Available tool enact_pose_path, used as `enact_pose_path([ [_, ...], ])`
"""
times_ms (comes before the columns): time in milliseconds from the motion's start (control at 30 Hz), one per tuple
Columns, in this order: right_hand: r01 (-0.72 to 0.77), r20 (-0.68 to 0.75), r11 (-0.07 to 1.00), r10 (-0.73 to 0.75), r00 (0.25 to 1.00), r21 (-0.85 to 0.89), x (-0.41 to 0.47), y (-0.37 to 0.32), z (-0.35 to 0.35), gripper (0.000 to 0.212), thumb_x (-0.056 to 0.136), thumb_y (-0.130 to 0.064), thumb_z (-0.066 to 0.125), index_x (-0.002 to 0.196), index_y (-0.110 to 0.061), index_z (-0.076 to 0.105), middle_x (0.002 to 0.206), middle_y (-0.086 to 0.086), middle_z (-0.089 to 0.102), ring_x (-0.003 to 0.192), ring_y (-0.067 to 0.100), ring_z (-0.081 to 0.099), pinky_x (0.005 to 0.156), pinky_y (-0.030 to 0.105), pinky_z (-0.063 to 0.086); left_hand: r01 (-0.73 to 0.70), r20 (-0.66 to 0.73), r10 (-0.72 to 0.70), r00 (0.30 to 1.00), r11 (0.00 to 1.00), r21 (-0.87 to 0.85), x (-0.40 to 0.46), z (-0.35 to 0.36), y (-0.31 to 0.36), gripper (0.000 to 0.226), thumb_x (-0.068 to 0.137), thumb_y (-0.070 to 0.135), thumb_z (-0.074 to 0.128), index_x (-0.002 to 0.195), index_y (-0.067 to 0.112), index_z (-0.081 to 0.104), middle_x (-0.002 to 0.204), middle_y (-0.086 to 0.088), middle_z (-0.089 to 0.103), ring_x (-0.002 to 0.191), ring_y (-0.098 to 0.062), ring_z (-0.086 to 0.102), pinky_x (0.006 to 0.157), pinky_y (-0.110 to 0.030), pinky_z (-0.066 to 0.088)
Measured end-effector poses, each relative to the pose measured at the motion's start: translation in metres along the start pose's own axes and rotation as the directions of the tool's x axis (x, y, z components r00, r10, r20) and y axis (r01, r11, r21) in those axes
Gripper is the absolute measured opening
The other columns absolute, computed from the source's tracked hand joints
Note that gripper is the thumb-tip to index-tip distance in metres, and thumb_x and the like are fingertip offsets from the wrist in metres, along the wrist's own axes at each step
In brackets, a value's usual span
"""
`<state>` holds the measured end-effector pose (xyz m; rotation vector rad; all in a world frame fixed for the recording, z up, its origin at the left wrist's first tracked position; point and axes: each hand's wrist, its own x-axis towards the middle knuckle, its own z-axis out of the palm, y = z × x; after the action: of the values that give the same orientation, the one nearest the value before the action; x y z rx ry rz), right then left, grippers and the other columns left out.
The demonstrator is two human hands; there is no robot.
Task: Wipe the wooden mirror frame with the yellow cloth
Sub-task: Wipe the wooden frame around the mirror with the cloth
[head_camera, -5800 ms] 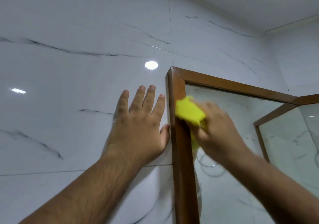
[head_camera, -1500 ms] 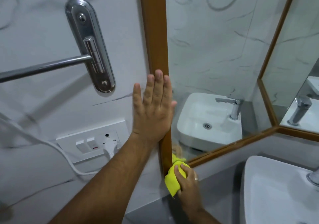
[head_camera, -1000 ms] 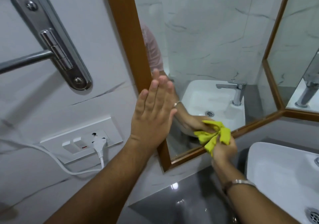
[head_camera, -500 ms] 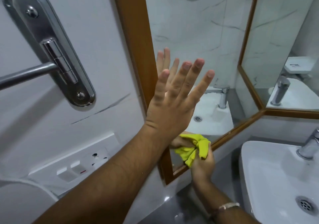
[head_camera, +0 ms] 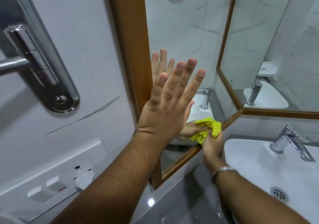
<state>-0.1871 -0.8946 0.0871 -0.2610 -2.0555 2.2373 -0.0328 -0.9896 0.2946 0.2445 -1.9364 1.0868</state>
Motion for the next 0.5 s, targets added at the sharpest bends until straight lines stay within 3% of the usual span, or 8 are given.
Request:
enact_pose_path([
  [67, 0.000, 0.051, 0.999, 0.002, 0.999, -0.040, -0.034, 0.011, 0.001, 0.042, 0.099, -0.012, 0.056, 0.140, -0.014, 0.050, 0.122, 0.003, 0.062, 0.105, 0.022, 0.059, 0.080, 0.007, 0.047, 0.042, 0.016, -0.042, 0.999, 0.999, -0.023, 0.003, -0.003, 0.001, 0.070, 0.101, 0.049, 0.032, 0.161, 0.020, 0.010, 0.164, -0.010, 0.016, 0.148, -0.026, 0.013, 0.114, -0.055, -0.019],
  [167, 0.022, 0.134, 0.998, -0.014, 0.991, -0.056, -0.052, 0.020, 0.002, 0.054, 0.099, -0.017, 0.056, 0.150, -0.018, 0.038, 0.136, 0.005, 0.058, 0.119, 0.025, 0.056, 0.097, 0.028, 0.041, 0.068, 0.043, -0.065, 0.997, 0.996, -0.062, 0.017, -0.012, 0.002, 0.079, 0.097, 0.053, 0.040, 0.162, 0.021, 0.008, 0.165, -0.010, 0.011, 0.149, -0.028, 0.009, 0.112, -0.056, -0.023],
  [267, -0.036, 0.098, 0.999, 0.036, 0.995, -0.002, -0.016, 0.016, 0.005, 0.048, 0.100, -0.013, 0.053, 0.146, -0.019, 0.043, 0.122, 0.001, 0.060, 0.107, 0.022, 0.058, 0.091, 0.031, 0.044, 0.039, -0.001, -0.039, 0.999, 0.999, -0.037, 0.041, -0.018, -0.006, 0.082, 0.095, 0.057, 0.039, 0.162, 0.020, 0.007, 0.166, -0.010, 0.013, 0.149, -0.029, 0.009, 0.111, -0.054, -0.025],
  [367, -0.054, 0.033, 0.998, 0.053, 0.998, 0.039, 0.041, 0.020, 0.012, 0.037, 0.095, -0.015, 0.052, 0.131, -0.021, 0.054, 0.117, 0.014, 0.067, 0.101, 0.034, 0.067, 0.086, 0.052, 0.057, -0.009, 0.004, 0.009, 1.000, 1.000, 0.002, 0.055, -0.016, -0.022, 0.085, 0.095, 0.061, 0.034, 0.162, 0.018, 0.003, 0.166, -0.012, 0.010, 0.150, -0.030, 0.010, 0.110, -0.054, -0.026],
  [433, -0.052, -0.049, 0.999, 0.051, 0.997, -0.010, 0.073, 0.018, 0.015, 0.037, 0.092, -0.018, 0.051, 0.129, -0.018, 0.055, 0.117, 0.016, 0.067, 0.101, 0.035, 0.066, 0.089, 0.053, 0.055, -0.081, 0.025, 0.080, 0.997, 0.996, 0.042, 0.053, -0.012, -0.026, 0.085, 0.096, 0.064, 0.027, 0.161, 0.016, 0.001, 0.166, -0.013, 0.009, 0.150, -0.030, 0.008, 0.110, -0.054, -0.025],
  [500, -0.085, -0.088, 0.996, 0.085, 0.993, 0.001, 0.105, 0.011, 0.010, 0.038, 0.094, -0.017, 0.049, 0.132, -0.015, 0.053, 0.112, 0.013, 0.066, 0.098, 0.032, 0.064, 0.091, 0.045, 0.053, -0.126, 0.053, 0.123, 0.991, 0.989, 0.071, 0.051, -0.010, -0.024, 0.087, 0.096, 0.068, 0.022, 0.161, 0.015, 0.000, 0.166, -0.013, 0.007, 0.151, -0.029, 0.008, 0.110, -0.054, -0.025],
])
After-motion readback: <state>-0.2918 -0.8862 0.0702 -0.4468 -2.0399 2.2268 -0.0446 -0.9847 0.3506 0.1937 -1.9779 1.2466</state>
